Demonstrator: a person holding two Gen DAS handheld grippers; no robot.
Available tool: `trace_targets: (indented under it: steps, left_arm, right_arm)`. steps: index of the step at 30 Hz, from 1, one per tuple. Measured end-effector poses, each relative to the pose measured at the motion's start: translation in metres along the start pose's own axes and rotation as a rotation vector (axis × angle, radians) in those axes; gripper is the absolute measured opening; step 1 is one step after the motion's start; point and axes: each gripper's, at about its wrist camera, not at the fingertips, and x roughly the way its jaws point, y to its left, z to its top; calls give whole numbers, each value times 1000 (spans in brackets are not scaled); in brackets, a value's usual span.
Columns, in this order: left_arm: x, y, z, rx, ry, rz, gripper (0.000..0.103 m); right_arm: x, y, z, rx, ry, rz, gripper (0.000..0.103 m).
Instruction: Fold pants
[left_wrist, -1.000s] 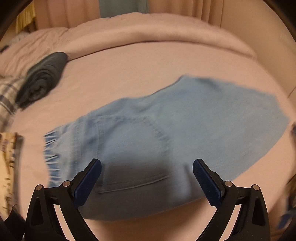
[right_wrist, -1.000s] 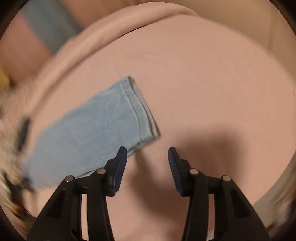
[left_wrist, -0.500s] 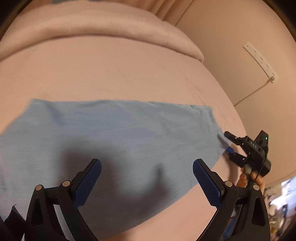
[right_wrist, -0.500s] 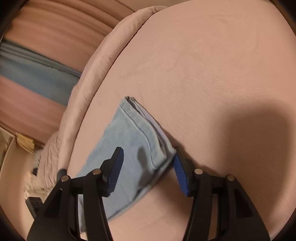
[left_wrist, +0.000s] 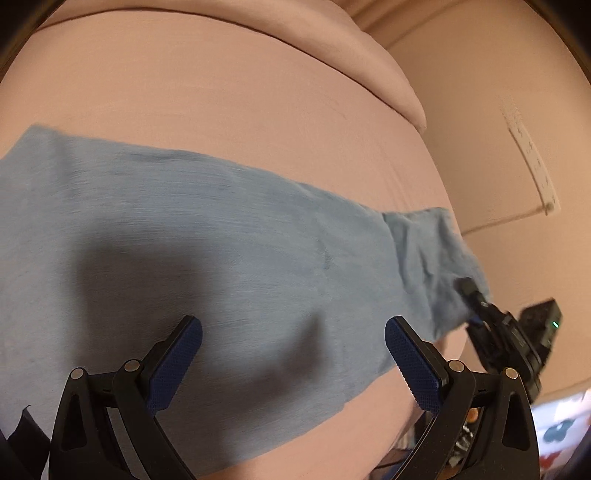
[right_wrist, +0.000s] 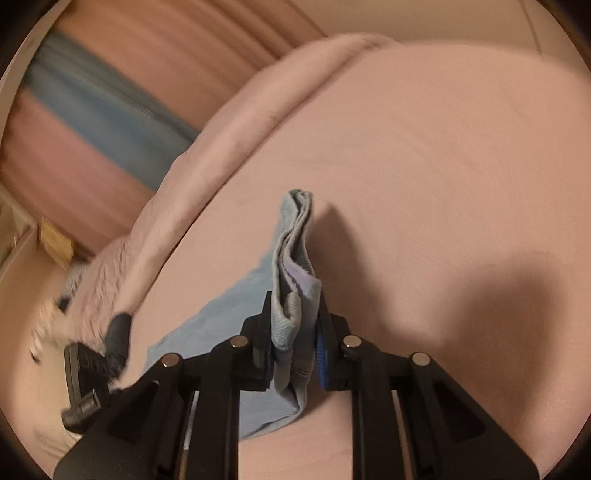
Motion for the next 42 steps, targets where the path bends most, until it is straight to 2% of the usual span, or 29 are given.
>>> trace_targets:
  steps: [6,10,13,16,18,21,22,24,26,28,30,32,35,38,39,42]
  left_arm:
    - [-36,28,1,-87,-55,-57,100]
    - [-50,27,14,-117,-59,-183,100]
    - [-49,30,25,-140,-68,-235,100]
    - [-35,38,32,-225,-43,-296,100]
    - [-30,44,30,-238,-18,-345,100]
    - [-34,57,26,-191,-49,-187,100]
    - [-36,62,22,-185,-66,-167,100]
    - [-36,76,16,-186,-70,-206,100]
    - [-33,92,10,-221,-65,-251,94]
    - [-32,89,8,-194,-60,-227,88]
    - [-29,85,8,-171,-56,-204,87]
    - [-30,89,8,-191,-57,-216,87]
    - [-32,93,9,-225,-65,-271,87]
    - [-52,113,-3,-324,-125,-425,87]
    - [-57,118,-7,-342,-138,-456,87]
    - [-73,129,-15,-362,-149,-488,87]
  right_arm:
    - [7,91,-12,-258,3,11,18]
    - [24,135,-35,-383,51,21,18]
    - [42,153,-48,-423,82,26,18]
    - [56,168,-61,-459,122,29,18]
    - [65,176,-72,-504,147,14,18]
    - [76,183,-85,-550,173,-7,18]
    - [79,183,-84,-531,176,-9,18]
    - [80,177,-80,-498,175,-9,18]
    - [80,176,-77,-494,172,-6,18]
    - [81,177,-72,-496,167,-13,18]
    - [80,183,-72,-482,164,0,18]
    - [75,191,-73,-496,151,4,18]
    - [68,213,-82,-562,150,17,18]
    - [67,229,-94,-625,163,9,18]
    - [67,232,-97,-635,173,17,18]
    - [75,244,-111,-664,205,42,18]
